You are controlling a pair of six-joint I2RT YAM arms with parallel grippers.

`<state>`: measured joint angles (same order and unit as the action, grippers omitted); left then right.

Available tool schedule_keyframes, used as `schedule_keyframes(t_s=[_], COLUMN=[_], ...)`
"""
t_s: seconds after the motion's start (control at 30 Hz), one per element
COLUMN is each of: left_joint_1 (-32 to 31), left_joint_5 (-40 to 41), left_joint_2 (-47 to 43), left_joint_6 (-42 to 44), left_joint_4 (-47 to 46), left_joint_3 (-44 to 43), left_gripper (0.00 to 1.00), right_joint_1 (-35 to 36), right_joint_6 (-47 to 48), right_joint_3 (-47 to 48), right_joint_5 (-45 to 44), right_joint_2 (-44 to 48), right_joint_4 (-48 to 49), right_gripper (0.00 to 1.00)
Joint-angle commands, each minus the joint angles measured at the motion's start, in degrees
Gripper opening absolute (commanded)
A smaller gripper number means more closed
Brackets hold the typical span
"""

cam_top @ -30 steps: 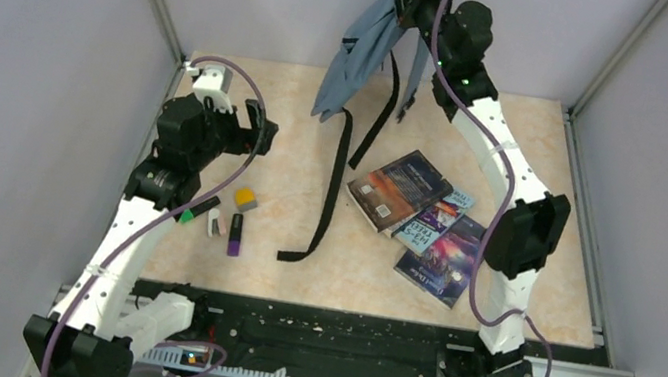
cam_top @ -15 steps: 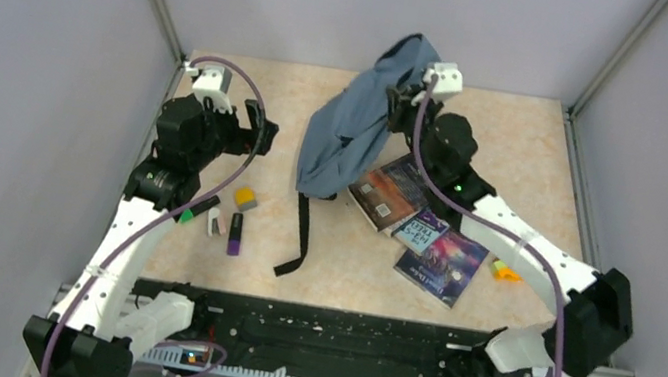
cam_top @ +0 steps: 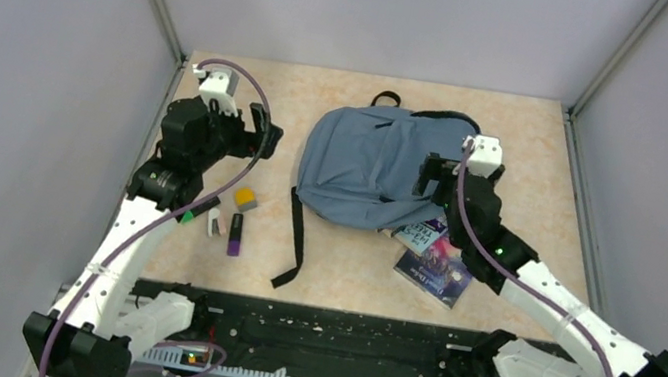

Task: Pack the student bag
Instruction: Place the student bag at the center of the board.

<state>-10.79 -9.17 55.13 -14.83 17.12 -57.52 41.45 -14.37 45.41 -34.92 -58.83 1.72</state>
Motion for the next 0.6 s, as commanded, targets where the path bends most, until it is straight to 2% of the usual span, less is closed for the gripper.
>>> schedule_keyframes(t_s=[0.0, 0.13, 0.33, 0.57], left_joint_1=[-0.42, -0.93, -1.96, -2.98], left_joint_5=[-0.83, -1.26, -1.2, -0.94], left_joint_2=[1.26, 2.07, 2.26, 2.44], left_joint_6=[0.36, 0.23, 0.57, 0.68], left_joint_4=[-2.53, -2.61, -2.71, -2.67], left_joint_3=[0.39, 0.5, 0.65, 0.65], left_gripper=[0.95, 0.95, 0.95, 0.95], right_joint_1=[-2.94, -10.57, -26.18, -31.63], right_joint_6=[1.37, 0.68, -1.33, -2.6], right_joint_3=[6.11, 8.93, 6.86, 4.65], right_joint_5=[-3.58, 4.12, 23.41, 31.52], right_joint_2=[5.44, 5.58, 1.27, -4.38], right_joint_4=[-13.95, -19.58, -19.75, -12.92], right_gripper=[0.94, 0.98, 0.98, 0.95])
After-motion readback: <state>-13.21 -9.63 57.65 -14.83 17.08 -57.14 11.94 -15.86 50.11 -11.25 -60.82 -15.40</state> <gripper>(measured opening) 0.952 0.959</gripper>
